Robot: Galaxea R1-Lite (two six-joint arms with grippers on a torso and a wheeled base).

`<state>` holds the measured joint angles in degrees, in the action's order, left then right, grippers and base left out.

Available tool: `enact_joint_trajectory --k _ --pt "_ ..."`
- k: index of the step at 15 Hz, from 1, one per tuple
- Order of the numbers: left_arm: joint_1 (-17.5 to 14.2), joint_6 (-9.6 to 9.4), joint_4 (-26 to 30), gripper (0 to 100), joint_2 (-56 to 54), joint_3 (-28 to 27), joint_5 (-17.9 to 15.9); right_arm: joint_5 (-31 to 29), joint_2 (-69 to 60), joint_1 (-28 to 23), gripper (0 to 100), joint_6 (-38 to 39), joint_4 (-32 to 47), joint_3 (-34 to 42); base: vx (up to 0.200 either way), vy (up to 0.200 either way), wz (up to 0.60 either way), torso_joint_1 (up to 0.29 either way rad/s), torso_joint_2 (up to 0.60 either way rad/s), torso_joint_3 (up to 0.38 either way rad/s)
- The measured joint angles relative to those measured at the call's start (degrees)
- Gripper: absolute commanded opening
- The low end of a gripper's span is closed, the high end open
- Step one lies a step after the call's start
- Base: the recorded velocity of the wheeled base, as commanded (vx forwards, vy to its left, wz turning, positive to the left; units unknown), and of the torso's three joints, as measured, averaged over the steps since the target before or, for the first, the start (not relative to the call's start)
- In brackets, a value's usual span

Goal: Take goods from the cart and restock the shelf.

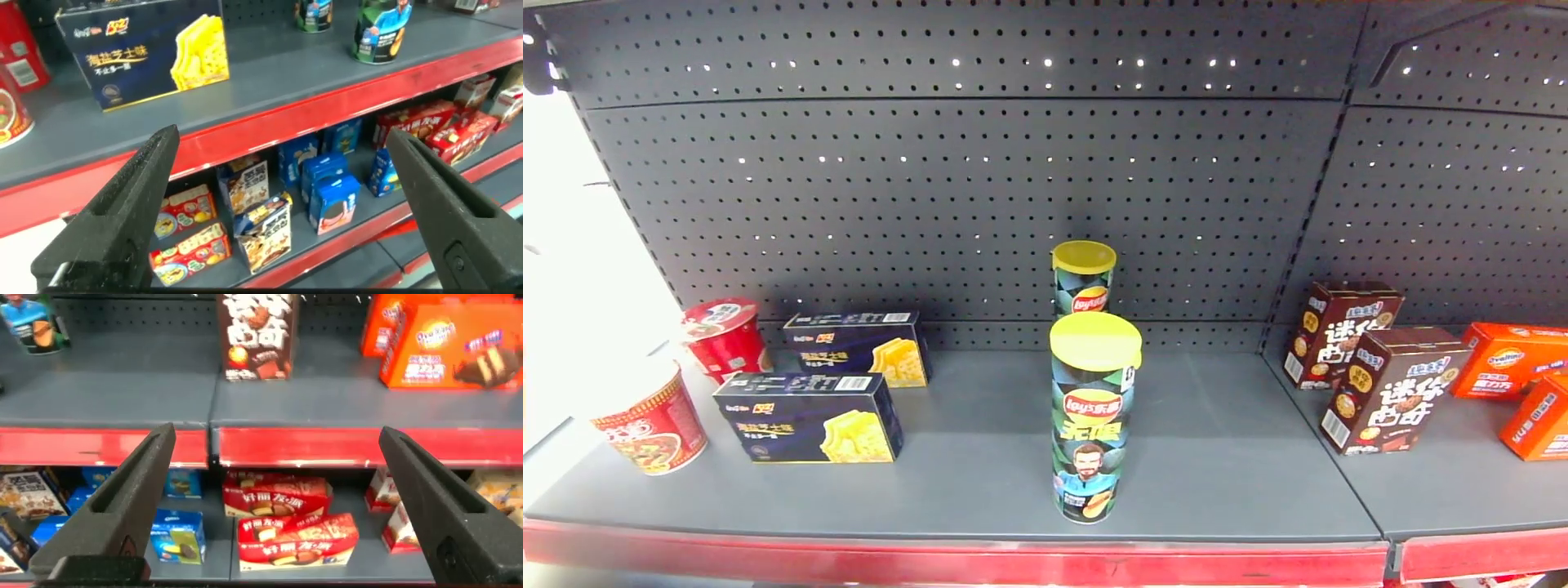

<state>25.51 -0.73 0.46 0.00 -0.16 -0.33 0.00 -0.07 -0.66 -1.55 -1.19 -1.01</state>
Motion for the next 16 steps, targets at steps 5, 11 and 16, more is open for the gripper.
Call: enact_joint_trajectory --k 5,11,16 --pt "-0.1 0.38 0.0 100 0.0 0.0 0.1 0.0 0.0 0.1 100 0.0 0.1 0.0 0.000 0.000 0.00 0.000 0.00 0.000" --pt "0.0 0.52 0.0 100 0.0 0.0 0.2 0.0 0.0 0.0 100 0.1 0.1 0.0 0.000 0.000 0.00 0.000 0.00 0.000" --pt "0.0 0.57 0.0 100 0.0 0.0 0.2 0.0 0.0 0.1 100 -0.1 0.2 0.0 0.000 0.000 0.00 0.000 0.00 0.000"
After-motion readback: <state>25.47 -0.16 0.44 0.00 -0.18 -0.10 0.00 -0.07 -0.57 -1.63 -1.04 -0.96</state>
